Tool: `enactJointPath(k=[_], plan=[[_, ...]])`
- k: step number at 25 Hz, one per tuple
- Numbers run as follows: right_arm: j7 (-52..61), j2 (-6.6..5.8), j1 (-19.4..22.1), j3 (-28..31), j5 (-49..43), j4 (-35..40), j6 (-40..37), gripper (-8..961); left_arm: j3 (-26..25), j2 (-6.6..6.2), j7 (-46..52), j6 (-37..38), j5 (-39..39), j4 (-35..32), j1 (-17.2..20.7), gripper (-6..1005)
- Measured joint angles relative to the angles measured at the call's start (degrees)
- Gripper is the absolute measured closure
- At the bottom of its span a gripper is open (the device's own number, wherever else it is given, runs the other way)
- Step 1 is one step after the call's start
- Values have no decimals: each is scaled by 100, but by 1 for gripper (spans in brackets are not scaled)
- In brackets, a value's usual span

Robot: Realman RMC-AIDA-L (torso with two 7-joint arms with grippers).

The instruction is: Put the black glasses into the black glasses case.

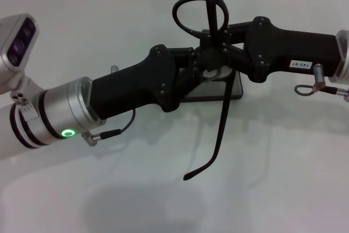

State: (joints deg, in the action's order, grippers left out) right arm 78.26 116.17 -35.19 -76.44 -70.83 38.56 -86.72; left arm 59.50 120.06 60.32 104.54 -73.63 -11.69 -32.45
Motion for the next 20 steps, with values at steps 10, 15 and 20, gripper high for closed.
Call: enactJointPath(k=[10,15,20], plan=[[-140,-72,220,312,311,-5,-325,820,-42,-30,-80,429,119,-107,163,961],[-3,-57,306,1347,617,-10,-1801,818,-20,-39,-81,440,78,-199,244,961],[-236,-38,364,1527,1557,-40,-2314,816,303,-31,-142,646,-180,-269,-4,961]])
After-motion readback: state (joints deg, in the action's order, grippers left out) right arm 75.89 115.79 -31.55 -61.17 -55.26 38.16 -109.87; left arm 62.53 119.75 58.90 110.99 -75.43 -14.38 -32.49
